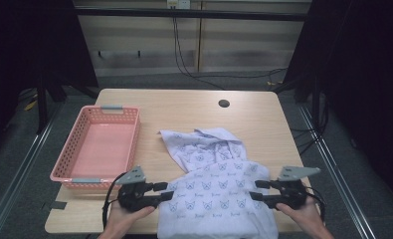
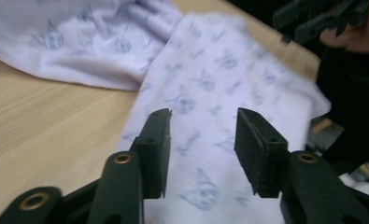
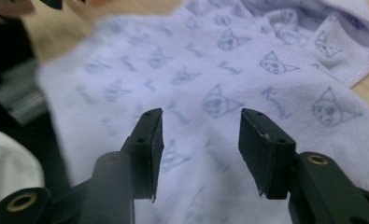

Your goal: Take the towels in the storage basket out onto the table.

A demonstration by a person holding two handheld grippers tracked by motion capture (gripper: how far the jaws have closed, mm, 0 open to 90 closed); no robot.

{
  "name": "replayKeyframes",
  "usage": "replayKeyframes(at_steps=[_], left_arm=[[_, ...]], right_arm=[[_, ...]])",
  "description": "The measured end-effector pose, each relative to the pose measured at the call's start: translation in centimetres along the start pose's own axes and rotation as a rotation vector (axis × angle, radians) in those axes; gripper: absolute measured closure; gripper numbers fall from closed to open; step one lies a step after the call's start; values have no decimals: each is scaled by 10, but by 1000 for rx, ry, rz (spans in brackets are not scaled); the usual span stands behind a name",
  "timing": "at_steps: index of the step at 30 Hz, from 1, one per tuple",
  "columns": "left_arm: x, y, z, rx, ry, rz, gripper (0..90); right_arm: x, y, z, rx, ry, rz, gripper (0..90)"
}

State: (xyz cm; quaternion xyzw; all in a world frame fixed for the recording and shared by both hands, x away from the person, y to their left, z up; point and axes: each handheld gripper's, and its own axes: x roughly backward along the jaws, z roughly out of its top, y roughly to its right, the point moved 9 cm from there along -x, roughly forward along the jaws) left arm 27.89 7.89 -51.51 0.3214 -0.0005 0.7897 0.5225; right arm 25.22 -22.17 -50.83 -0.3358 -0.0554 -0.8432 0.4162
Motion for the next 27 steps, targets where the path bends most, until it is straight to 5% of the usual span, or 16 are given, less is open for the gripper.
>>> replayKeyframes(at_steps=[3, 4, 5, 7, 8, 9, 10, 14, 19, 21, 24, 27], left_arm=[[-31, -21, -4, -6, -94, 37, 493], [-40, -28, -4, -9, -93, 84, 479], [-40, -28, -4, -9, -93, 84, 484], [-49, -28, -7, 0, -123, 62, 667], [-52, -26, -11, -25, -154, 43, 667], [-53, -23, -15, -58, -167, 41, 871], [-51, -18, -17, -37, -175, 27, 893], [-33, 5, -24, -49, -165, -52, 898], [-3, 41, -33, -43, -114, -173, 897], [5, 48, -38, -42, -104, -173, 894], [7, 44, -35, -9, -83, -163, 819], [-2, 25, -18, 21, -48, -138, 732]], right_arm=[[-38, 20, 3, 9, -67, -53, 431], [-42, 23, 3, 18, -71, -70, 425], [-47, 27, 4, 25, -83, -78, 429], [-53, 30, 2, 28, -106, -87, 429], [-56, 32, 1, 22, -116, -88, 440], [-60, 31, -3, 11, -137, -78, 525], [-61, 28, -5, 21, -143, -67, 695], [-45, 7, -7, 16, -120, -8, 796], [-22, -28, -25, 13, -129, 78, 758], [-16, -43, -37, 18, -157, 117, 701], [-8, -51, -39, 5, -143, 131, 567], [-3, -38, -19, -18, -61, 100, 558]])
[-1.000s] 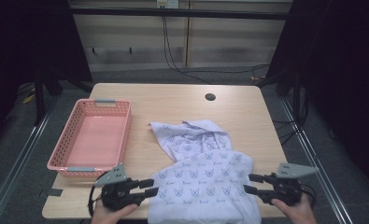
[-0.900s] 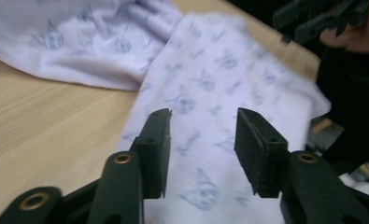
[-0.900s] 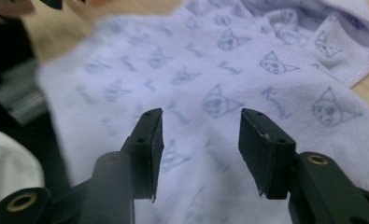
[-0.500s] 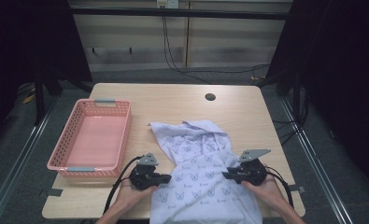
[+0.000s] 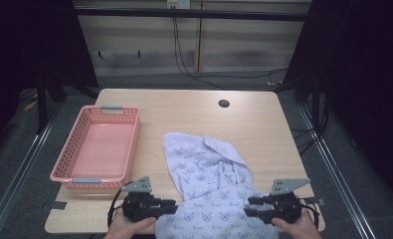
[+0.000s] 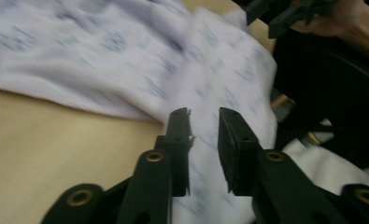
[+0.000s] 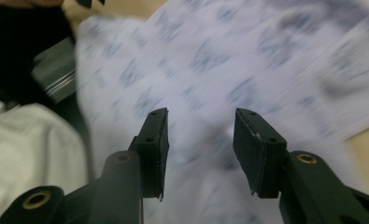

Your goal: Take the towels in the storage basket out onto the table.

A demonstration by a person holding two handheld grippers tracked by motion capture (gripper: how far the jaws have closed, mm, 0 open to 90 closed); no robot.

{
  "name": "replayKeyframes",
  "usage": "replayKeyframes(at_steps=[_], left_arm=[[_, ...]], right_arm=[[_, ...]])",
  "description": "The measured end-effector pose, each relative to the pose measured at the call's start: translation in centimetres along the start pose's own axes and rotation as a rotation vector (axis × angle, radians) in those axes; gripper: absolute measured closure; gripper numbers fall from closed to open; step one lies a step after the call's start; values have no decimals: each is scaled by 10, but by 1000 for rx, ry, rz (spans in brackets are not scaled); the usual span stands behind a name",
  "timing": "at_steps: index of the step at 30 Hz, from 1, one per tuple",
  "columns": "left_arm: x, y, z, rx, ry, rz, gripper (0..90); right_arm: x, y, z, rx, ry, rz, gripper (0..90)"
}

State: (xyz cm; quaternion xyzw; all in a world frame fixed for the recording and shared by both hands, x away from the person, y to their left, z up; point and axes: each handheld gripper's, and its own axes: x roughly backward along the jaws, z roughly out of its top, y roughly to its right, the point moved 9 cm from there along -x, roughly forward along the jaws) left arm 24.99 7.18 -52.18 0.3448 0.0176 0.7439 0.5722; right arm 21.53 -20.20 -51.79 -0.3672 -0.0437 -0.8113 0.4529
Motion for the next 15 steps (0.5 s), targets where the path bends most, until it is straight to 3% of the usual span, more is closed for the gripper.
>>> replayKeyframes(at_steps=[2, 3, 5, 6, 7, 8, 9, 11, 12, 13, 15], left_arm=[[-8, -19, 9, 6, 3, 56, 725], [-12, -25, 12, 21, 7, 64, 715], [-22, -42, 16, 18, -18, 133, 663], [-28, -49, 20, 21, -17, 144, 637], [-31, -53, 21, 27, -23, 144, 623], [-31, -53, 21, 27, -23, 144, 601], [-37, -58, 24, 39, -24, 150, 565], [-43, -56, 25, 10, -36, 158, 549], [-43, -56, 25, 10, -36, 158, 536], [-49, -54, 23, -3, -58, 167, 497], [-55, -53, 20, -15, -85, 171, 488]], right_arm=[[-2, 16, 14, -14, 33, -28, 564], [-6, 27, 21, -12, 44, -57, 561], [-15, 48, 34, -12, 52, -101, 553], [-19, 55, 38, -11, 52, -113, 543], [-25, 69, 45, -2, 50, -157, 521], [-25, 69, 45, -2, 50, -157, 521], [-37, 90, 55, -11, 44, -204, 504], [-45, 105, 61, -13, 40, -246, 478], [-45, 105, 61, -13, 40, -246, 478], [-53, 118, 63, -29, 21, -266, 459], [-59, 125, 61, -27, 1, -283, 458]])
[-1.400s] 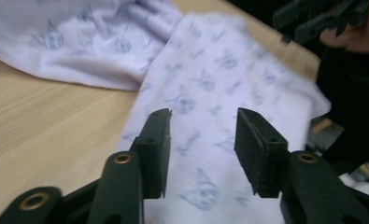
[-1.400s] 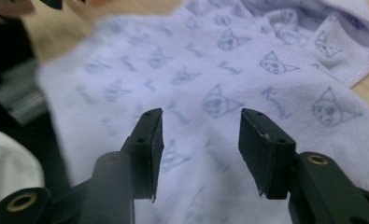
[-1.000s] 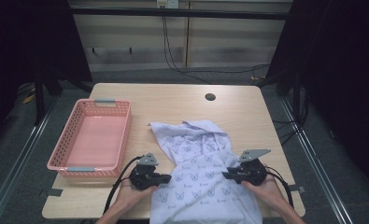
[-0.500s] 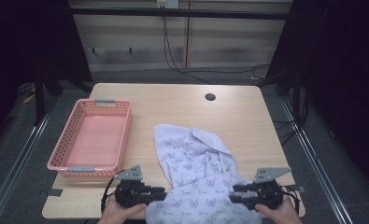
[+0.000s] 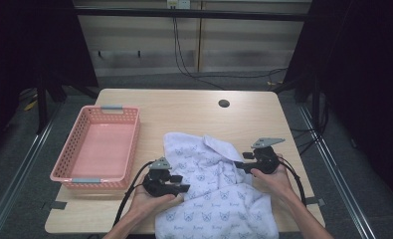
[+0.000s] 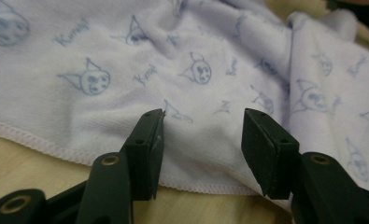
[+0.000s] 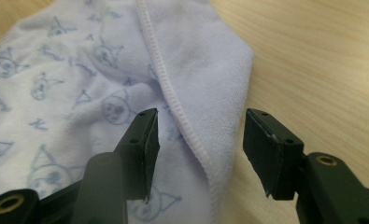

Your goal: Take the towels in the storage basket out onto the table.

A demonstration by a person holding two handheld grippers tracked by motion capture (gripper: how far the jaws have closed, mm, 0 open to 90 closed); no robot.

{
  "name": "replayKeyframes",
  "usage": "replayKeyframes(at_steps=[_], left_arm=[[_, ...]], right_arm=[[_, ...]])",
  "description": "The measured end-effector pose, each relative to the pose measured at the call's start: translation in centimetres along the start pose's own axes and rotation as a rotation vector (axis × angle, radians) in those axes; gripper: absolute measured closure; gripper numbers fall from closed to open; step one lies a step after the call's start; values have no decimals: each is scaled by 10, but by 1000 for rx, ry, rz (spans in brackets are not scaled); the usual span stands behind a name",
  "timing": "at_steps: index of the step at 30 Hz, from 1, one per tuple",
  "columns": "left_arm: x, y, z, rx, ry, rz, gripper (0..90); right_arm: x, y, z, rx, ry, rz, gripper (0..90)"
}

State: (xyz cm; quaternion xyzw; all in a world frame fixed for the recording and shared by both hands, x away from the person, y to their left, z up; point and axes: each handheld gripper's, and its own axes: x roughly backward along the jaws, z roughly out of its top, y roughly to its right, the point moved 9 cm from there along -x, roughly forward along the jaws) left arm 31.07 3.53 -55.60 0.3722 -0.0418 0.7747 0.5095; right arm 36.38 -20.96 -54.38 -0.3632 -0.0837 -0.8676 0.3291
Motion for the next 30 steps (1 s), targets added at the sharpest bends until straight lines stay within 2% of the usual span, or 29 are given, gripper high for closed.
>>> replayKeyframes(at_steps=[2, 3, 4, 6, 7, 8, 9, 10, 11, 12, 13, 14, 15, 16, 17, 19, 20, 22, 23, 25, 27, 28, 29, 30], left_arm=[[-6, 2, -1, -16, -11, 3, 473], [-8, 2, -1, -25, -13, 23, 493], [-8, 3, -1, -43, -23, 30, 576], [-9, 5, -4, -93, -41, 60, 825], [-8, 8, -5, -115, -48, 66, 872], [-4, 8, -5, -119, -53, 82, 884], [-4, 8, -5, -119, -53, 82, 888], [3, 11, -2, -110, -28, 56, 888], [15, 13, 3, -95, 17, 46, 890], [32, 18, 8, -91, 66, 21, 890], [32, 18, 8, -91, 66, 21, 891], [55, 24, 10, -98, 121, 24, 891], [55, 24, 10, -98, 121, 24, 891], [72, 22, 9, -93, 150, 54, 891], [79, 19, 8, -77, 167, 59, 890], [92, 7, 8, -42, 204, 96, 890], [96, 3, 9, -37, 213, 97, 890], [105, -7, 16, -16, 250, 116, 890], [105, -7, 16, -16, 250, 116, 890], [107, -18, 21, -7, 239, 129, 889], [101, -24, 24, -2, 240, 155, 889], [94, -25, 23, -6, 223, 156, 885], [86, -25, 22, 1, 200, 141, 874], [78, -24, 19, 13, 174, 119, 831]], right_arm=[[-7, 0, -4, -9, -14, 11, 476], [-8, 0, -5, -10, -28, 8, 512], [-10, -2, -7, -12, -37, 14, 597], [-11, -6, -7, -11, -37, 27, 770], [-10, -6, -7, -9, -35, 13, 829], [-6, -8, -3, -11, -11, 23, 852], [-6, -8, -3, -11, -11, 23, 852], [-1, -9, 0, -12, 5, 28, 858], [9, -10, 5, -24, 38, 36, 863], [28, -13, 12, -39, 96, 65, 866], [36, -14, 14, -38, 115, 67, 866], [45, -16, 15, -41, 132, 77, 866], [45, -16, 15, -41, 132, 77, 866], [63, -19, 14, -40, 164, 77, 866], [69, -20, 13, -43, 167, 74, 866], [78, -15, 10, -54, 183, 50, 866], [81, -11, 8, -61, 185, 40, 866], [86, 2, 9, -103, 214, 12, 866], [88, 9, 11, -116, 231, -1, 866], [92, 26, 14, -149, 259, -21, 866], [89, 38, 16, -163, 248, -43, 865], [82, 43, 16, -165, 232, -51, 854], [75, 46, 16, -164, 215, -51, 820], [66, 48, 15, -172, 199, -43, 737]])
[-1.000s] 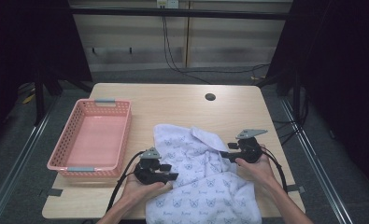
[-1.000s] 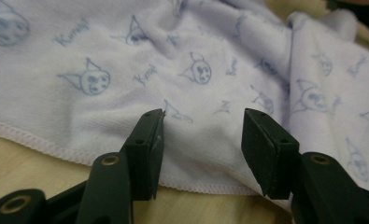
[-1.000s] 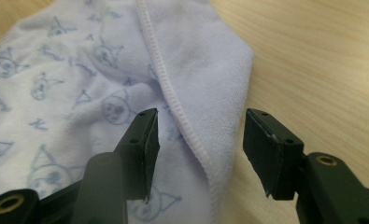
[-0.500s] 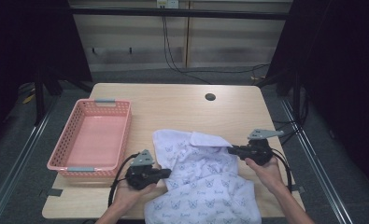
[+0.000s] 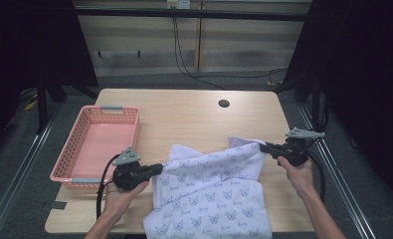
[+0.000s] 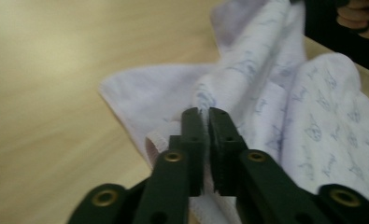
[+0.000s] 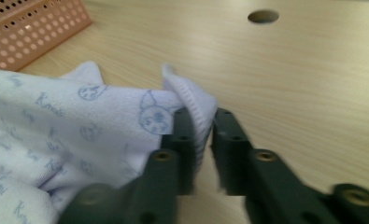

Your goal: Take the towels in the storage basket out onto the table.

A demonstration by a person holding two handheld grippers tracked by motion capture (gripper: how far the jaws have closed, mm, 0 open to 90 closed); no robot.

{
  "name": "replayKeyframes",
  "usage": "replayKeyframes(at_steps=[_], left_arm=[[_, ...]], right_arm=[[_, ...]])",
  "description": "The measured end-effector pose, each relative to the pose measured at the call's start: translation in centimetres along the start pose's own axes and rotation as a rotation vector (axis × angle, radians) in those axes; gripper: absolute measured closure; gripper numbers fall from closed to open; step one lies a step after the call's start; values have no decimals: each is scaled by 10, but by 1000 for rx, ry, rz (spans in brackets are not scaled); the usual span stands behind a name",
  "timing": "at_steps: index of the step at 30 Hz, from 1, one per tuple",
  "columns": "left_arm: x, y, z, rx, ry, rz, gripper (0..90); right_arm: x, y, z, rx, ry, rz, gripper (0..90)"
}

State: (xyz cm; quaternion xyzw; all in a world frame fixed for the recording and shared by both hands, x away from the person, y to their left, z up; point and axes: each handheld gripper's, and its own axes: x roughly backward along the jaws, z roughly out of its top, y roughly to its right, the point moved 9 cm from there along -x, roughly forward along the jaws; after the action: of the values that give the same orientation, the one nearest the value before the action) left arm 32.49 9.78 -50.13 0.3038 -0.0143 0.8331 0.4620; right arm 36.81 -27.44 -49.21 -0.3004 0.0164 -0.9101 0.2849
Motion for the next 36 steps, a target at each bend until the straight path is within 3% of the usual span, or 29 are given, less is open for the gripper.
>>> replayKeyframes(at_steps=[1, 2, 3, 4, 7, 8, 9, 10, 11, 12, 14, 15, 16, 17, 18, 21, 22, 23, 25, 27, 29, 30, 31, 32, 34, 35, 36], left_arm=[[0, 0, 0, 0, 0, 0, 789], [-5, 2, -4, 1, 1, 6, 738], [-5, 2, -4, 1, 1, 6, 674], [-4, 4, -4, 8, -4, 6, 616], [1, 6, -2, -3, 14, -11, 598], [4, 4, 0, -6, 20, 8, 598], [4, 2, -1, -7, 16, 12, 594], [3, 0, -2, -1, 14, 13, 594], [-2, -1, -6, -2, -5, 5, 590], [-2, -1, -6, -2, -5, 5, 586], [-13, -2, -14, -22, -62, 30, 574], [-22, -4, -22, -18, -96, 27, 571], [-23, -4, -24, -27, -105, 27, 655], [-23, -2, -27, -54, -118, 16, 748], [-22, 0, -29, -45, -118, 4, 824], [-19, 5, -33, -38, -134, -2, 868], [-16, 13, -36, -59, -142, -31, 868], [-14, 21, -41, -60, -161, -56, 870], [-12, 25, -45, -66, -166, -61, 870], [-6, 39, -54, -71, -190, -96, 870], [-1, 44, -56, -69, -180, -105, 855], [2, 45, -54, -69, -162, -103, 773], [2, 45, -54, -69, -162, -103, 718], [4, 46, -48, -64, -129, -130, 718], [1, 40, -30, -32, -70, -156, 599], [1, 40, -30, -32, -70, -156, 607], [-2, 36, -20, -23, -30, -157, 607]], right_arm=[[0, 0, 0, 0, 0, 0, 737], [-13, 0, -7, -8, -34, 0, 574], [-13, 0, -7, -8, -34, 0, 574], [-14, -5, -12, 9, -43, -16, 491], [-10, -13, -14, 23, -43, -9, 475], [-6, -19, -15, 29, -40, 5, 471], [0, -29, -18, 29, -37, 39, 471], [6, -50, -25, 44, -48, 129, 492], [7, -60, -31, 57, -65, 160, 492], [7, -60, -31, 57, -65, 160, 492], [4, -77, -45, 79, -126, 216, 493], [-2, -86, -58, 100, -175, 230, 572], [-4, -89, -62, 116, -183, 241, 730], [-4, -93, -65, 121, -185, 257, 798], [-3, -97, -68, 116, -194, 274, 858], [6, -104, -73, 142, -205, 302, 873], [11, -107, -76, 138, -212, 319, 875], [26, -114, -86, 143, -225, 352, 876], [33, -116, -93, 151, -243, 357, 876], [46, -120, -113, 155, -300, 368, 873], [51, -120, -121, 144, -318, 374, 827], [53, -119, -119, 140, -297, 375, 736], [53, -119, -119, 140, -297, 375, 736], [53, -117, -115, 130, -277, 361, 658], [45, -104, -90, 118, -200, 328, 599], [41, -100, -83, 117, -186, 309, 583], [41, -100, -83, 117, -186, 309, 583]])
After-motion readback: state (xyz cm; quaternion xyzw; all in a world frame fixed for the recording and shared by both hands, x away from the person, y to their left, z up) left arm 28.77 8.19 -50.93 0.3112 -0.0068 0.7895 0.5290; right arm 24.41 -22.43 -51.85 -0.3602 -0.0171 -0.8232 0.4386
